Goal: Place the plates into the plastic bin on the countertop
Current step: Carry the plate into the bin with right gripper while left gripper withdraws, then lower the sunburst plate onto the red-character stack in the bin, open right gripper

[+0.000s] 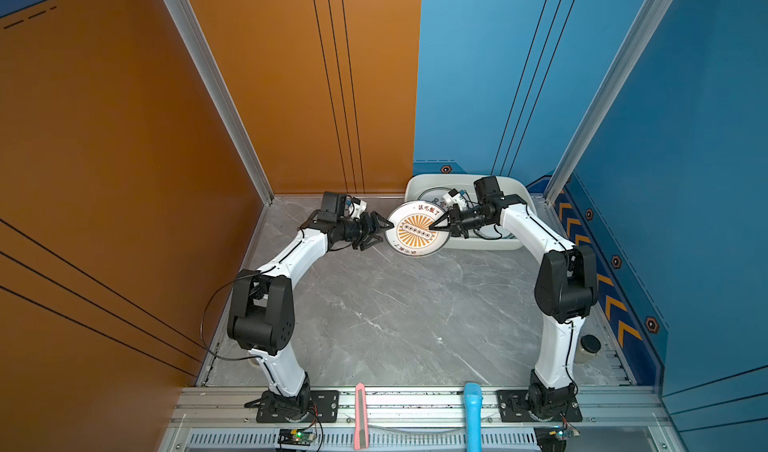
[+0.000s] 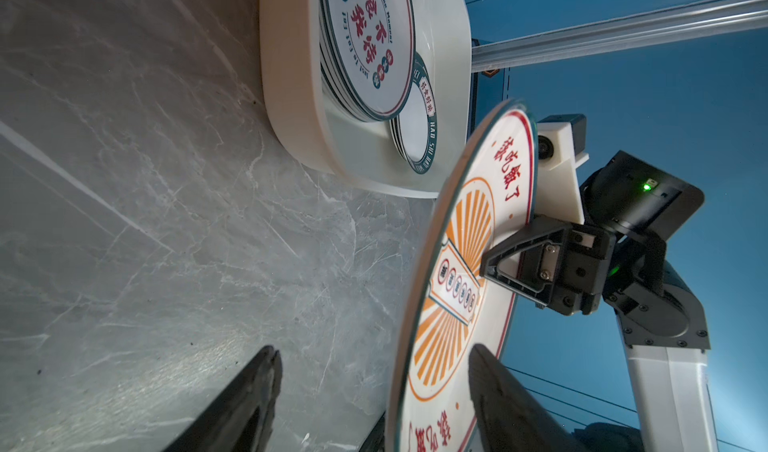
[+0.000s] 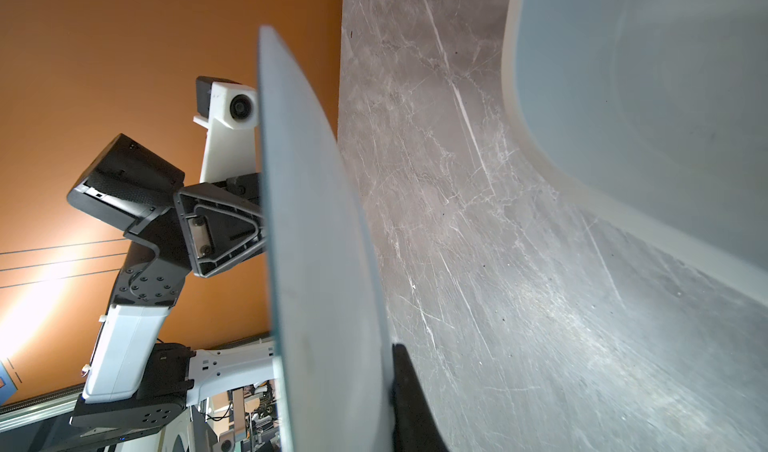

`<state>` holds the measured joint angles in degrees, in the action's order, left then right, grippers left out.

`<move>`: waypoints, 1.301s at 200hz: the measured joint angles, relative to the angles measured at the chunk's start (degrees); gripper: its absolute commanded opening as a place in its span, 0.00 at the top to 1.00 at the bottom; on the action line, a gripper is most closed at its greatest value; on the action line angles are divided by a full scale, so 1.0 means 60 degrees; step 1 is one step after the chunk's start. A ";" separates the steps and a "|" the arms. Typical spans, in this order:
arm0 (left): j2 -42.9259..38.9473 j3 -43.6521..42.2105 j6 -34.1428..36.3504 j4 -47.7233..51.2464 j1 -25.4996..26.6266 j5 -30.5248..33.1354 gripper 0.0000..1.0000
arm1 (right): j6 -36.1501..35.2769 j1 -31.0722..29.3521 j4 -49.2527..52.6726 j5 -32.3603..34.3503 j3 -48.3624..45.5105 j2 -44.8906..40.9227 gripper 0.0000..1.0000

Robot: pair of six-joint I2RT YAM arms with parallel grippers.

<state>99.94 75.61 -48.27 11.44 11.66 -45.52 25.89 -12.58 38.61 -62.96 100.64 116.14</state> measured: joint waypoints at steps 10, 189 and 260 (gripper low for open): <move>0.0000 -0.0073 -0.0153 -0.0284 -0.0004 -0.0004 0.26 | 0.0000 0.0000 -0.0004 0.0000 0.0000 0.0000 1.00; -0.0277 -0.0084 0.0164 -0.0375 -0.0368 -0.0248 0.28 | 0.3184 0.1774 -0.0189 0.4346 0.3002 0.1679 1.00; -0.1202 -0.0776 0.1122 0.0860 -0.0616 -0.0423 0.28 | 0.4193 0.1807 0.0288 0.5038 0.4346 0.3552 1.00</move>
<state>92.73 70.96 -41.54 16.60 7.97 -48.05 51.05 -1.74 40.34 -32.73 126.72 137.45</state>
